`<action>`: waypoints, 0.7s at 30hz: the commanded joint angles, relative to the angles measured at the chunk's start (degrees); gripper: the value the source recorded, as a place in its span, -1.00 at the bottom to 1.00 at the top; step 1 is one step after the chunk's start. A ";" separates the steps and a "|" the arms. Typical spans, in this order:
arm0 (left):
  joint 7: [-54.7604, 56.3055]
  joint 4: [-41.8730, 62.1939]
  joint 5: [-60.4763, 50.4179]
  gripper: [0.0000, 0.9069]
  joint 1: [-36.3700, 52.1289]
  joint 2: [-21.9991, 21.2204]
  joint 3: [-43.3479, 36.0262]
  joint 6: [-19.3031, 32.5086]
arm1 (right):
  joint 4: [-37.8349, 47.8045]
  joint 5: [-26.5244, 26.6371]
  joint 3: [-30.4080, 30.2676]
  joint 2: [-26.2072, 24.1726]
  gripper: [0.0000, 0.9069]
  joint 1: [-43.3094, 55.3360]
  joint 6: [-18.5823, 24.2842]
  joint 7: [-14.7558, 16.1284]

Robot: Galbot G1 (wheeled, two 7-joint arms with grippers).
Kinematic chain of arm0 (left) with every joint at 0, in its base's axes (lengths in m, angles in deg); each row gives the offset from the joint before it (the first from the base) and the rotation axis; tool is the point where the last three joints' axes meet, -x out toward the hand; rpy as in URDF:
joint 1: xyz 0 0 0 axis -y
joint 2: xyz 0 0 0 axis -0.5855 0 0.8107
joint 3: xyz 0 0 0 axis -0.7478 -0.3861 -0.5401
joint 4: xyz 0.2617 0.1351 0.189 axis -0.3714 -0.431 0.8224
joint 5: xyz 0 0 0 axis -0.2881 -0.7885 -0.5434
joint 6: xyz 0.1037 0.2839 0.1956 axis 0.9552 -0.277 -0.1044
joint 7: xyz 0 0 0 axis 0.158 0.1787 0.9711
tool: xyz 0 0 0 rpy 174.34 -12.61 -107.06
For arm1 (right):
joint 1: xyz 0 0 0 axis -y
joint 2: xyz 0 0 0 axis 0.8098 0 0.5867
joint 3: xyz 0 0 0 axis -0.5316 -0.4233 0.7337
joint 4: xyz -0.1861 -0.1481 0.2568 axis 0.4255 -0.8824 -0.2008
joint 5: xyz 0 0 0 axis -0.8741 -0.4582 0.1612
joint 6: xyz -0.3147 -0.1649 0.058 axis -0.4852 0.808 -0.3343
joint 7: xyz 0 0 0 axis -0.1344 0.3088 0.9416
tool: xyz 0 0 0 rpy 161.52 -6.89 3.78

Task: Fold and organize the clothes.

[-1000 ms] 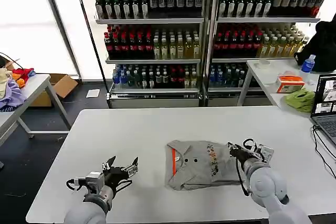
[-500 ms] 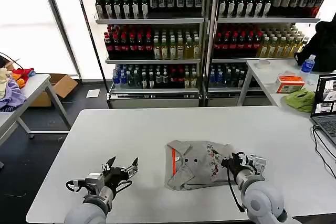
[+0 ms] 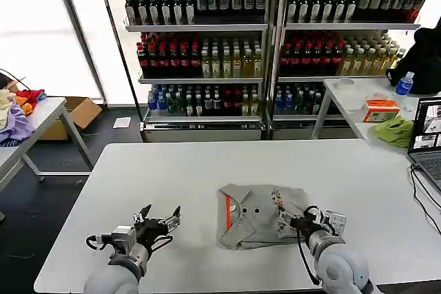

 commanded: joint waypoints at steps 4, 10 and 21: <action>-0.83 -2.16 -2.74 1.00 0.43 0.24 2.34 1.78 | -10.83 2.10 9.38 0.16 1.00 -0.50 0.00 1.76; -0.91 -3.69 -4.43 1.00 0.44 -0.50 5.24 6.15 | -17.35 -13.55 19.25 -2.20 1.00 -2.20 0.11 6.11; -1.21 -1.98 -6.46 1.00 1.28 -0.67 7.46 8.63 | -12.53 -19.98 27.97 -3.03 1.00 -9.50 0.19 6.35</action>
